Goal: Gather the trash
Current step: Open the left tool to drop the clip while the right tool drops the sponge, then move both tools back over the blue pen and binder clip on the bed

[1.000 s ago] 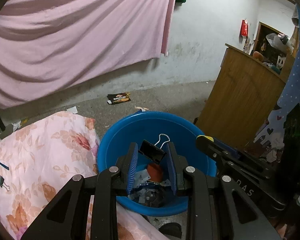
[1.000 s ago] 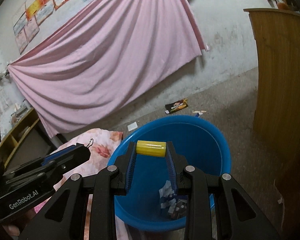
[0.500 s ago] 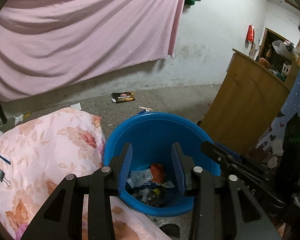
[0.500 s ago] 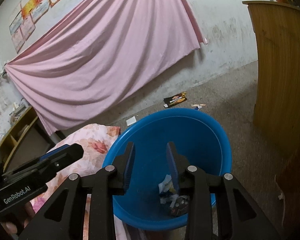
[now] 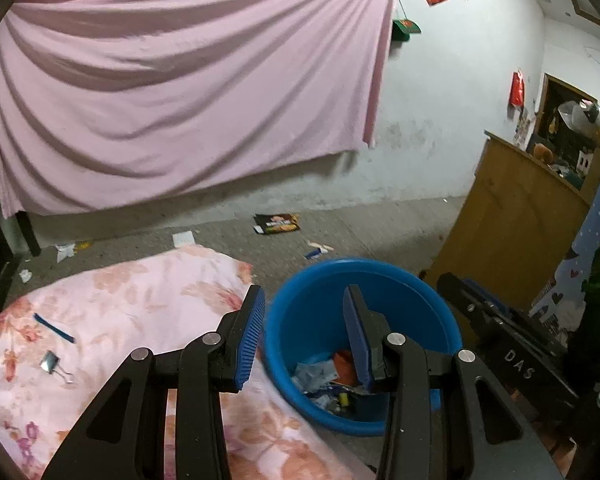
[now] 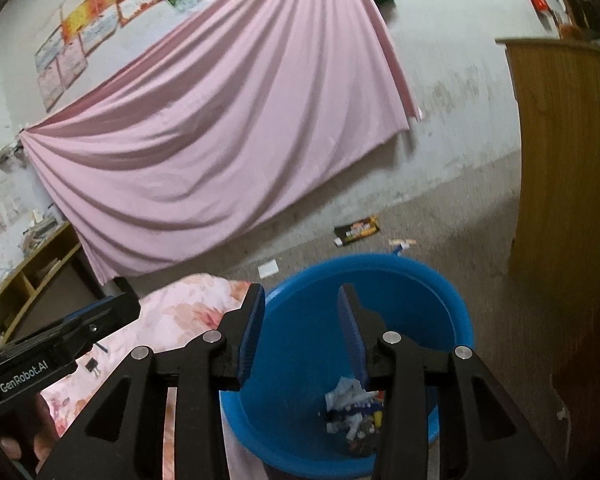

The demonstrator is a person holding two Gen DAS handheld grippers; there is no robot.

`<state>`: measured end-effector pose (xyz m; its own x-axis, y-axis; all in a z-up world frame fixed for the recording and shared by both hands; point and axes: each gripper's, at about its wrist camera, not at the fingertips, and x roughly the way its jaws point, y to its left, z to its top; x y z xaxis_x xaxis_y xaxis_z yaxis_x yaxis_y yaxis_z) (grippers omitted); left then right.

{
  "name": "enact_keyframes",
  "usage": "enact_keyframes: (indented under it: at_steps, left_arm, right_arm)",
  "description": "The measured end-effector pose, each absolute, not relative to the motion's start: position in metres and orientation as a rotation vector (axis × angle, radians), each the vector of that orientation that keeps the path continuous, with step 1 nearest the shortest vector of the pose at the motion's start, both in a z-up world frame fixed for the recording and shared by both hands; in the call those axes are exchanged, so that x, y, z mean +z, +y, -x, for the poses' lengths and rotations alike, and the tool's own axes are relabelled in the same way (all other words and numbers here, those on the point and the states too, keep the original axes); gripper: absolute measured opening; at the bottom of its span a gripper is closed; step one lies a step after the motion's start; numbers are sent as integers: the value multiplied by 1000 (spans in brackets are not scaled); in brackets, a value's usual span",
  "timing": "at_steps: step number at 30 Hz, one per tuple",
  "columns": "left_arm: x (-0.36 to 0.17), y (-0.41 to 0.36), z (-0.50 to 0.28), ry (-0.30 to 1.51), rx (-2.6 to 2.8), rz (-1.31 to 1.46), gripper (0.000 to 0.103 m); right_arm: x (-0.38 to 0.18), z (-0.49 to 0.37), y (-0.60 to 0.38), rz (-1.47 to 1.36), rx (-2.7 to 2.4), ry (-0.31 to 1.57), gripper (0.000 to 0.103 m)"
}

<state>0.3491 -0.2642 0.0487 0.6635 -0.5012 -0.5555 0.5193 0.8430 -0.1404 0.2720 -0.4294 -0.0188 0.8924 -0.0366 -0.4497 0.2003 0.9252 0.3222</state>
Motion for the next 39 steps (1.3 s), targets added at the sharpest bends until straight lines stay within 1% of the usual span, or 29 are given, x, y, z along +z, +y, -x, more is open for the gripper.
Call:
enact_keyframes:
  at_steps: [3, 5, 6, 8, 9, 10, 13, 15, 16, 17, 18, 19, 20, 21, 22, 23, 24, 26, 27, 39]
  left_arm:
    - [55, -249, -345, 588, -539, -32, 35]
    - [60, -238, -344, 574, -521, -29, 35]
    - [62, -231, -344, 565, -507, -28, 36]
    - [65, -220, -342, 548, -478, -26, 40]
    - [68, -212, -341, 535, -463, -21, 45]
    - [69, -205, -340, 526, -453, -15, 48]
    - [72, -186, -337, 502, -419, -2, 48]
    - [74, -171, -335, 482, -388, 0, 50]
    - [74, -164, -334, 473, -375, 1, 54]
    - [74, -155, -332, 458, -357, 8, 58]
    - [74, -148, -330, 446, -345, 17, 64]
    - [73, -140, -328, 431, -332, 29, 72]
    - [73, -130, -325, 411, -319, 45, 77]
    - [72, -121, -323, 393, -308, 57, 87]
    - [71, -113, -321, 368, -294, 69, 94]
    - [71, -104, -316, 334, -272, 82, 96]
    - [70, -95, -312, 306, -259, 91, 98]
    - [69, -79, -310, 273, -245, 94, 99]
    - [67, -73, -308, 261, -237, 91, 99]
    - [45, -14, -302, 189, -117, 107, 100]
  right_arm:
    - [-10, -271, -418, -353, -118, 395, 42]
    - [-5, -270, -412, -342, -109, 360, 46]
    - [-3, -271, -407, -334, -104, 346, 47]
    - [0, -274, -398, -320, -91, 334, 47]
    - [1, -277, -393, -313, -83, 329, 47]
    - [2, -278, -389, -307, -78, 326, 47]
    - [4, -280, -376, -291, -61, 305, 47]
    - [7, -281, -366, -283, -48, 287, 50]
    - [8, -281, -361, -277, -42, 275, 53]
    - [9, -281, -356, -272, -36, 263, 59]
    - [10, -281, -350, -265, -28, 250, 63]
    - [10, -280, -345, -261, -23, 240, 70]
    - [11, -280, -339, -255, -13, 226, 75]
    - [13, -281, -334, -249, -5, 215, 77]
    - [14, -281, -326, -239, 8, 201, 81]
    - [14, -281, -320, -233, 16, 191, 86]
    - [15, -281, -315, -225, 27, 180, 88]
    - [15, -282, -302, -204, 48, 157, 101]
    - [15, -281, -296, -195, 58, 144, 103]
    - [14, -281, -238, -125, 122, 45, 103]
